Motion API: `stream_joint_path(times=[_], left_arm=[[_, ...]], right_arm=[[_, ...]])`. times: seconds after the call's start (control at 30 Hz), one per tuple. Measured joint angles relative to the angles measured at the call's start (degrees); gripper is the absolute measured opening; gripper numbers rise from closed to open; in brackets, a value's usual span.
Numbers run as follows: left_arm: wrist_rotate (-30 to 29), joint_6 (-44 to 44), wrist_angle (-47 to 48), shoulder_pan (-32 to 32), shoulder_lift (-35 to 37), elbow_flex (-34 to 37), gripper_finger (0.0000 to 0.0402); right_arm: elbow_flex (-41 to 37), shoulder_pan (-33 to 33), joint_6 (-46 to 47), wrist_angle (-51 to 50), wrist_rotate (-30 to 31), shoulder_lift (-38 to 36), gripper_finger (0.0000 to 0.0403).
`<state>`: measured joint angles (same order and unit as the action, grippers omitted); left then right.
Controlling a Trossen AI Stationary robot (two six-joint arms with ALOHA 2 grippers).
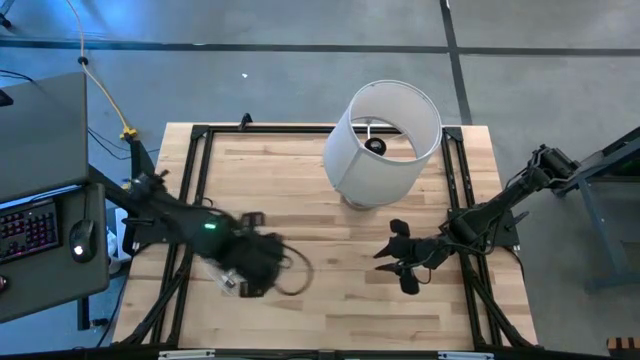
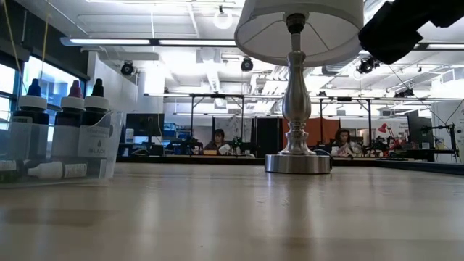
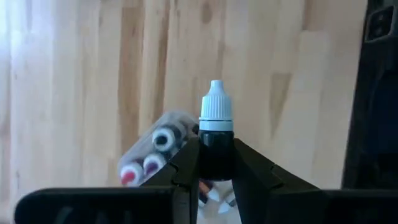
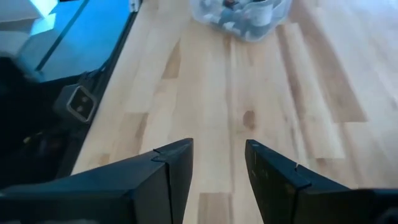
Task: Pick & Place food coloring
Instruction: Put the green food coloring bottle into the transparent bin, then return to Home Position
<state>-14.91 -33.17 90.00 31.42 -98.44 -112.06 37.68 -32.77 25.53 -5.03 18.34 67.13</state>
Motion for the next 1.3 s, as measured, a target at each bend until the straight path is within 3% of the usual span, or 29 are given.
stream_joint_path(times=[0.2, 0.33, 0.4, 0.57, 0.83, 1.1, 1.3], left_arm=[[-8.6, -25.8, -0.1, 11.6, 8.6, 16.1, 0.0065], [-8.5, -42.6, -0.7, 17.1, 10.2, 27.8, 0.0065], [-8.0, -46.9, -1.1, 17.7, 10.7, 32.4, 0.0065], [-6.7, -47.4, -7.6, 16.7, 10.3, 42.7, 0.0065], [6.3, -38.0, -24.6, 10.1, 10.1, 53.0, 0.0089], [14.0, -25.2, -39.9, 8.7, 10.1, 53.8, 0.0159], [16.9, -21.5, -41.4, 8.3, 10.1, 51.8, 0.0169]], right_arm=[[0.0, 0.0, 0.0, 0.3, 1.3, 0.0, 0.014], [0.0, 0.0, 0.0, 0.2, 1.8, 0.0, 0.014], [0.0, 0.1, 0.0, 0.3, 2.5, 0.0, 0.014], [0.0, 0.6, -1.6, 0.3, 3.0, 0.0, 0.014], [0.0, 0.6, -6.5, 1.9, 3.2, 0.0, 0.014], [0.0, 0.6, -6.6, 2.5, 2.7, 0.0, 0.014], [0.0, 0.6, -6.5, 2.8, 2.8, 0.0, 0.014]])
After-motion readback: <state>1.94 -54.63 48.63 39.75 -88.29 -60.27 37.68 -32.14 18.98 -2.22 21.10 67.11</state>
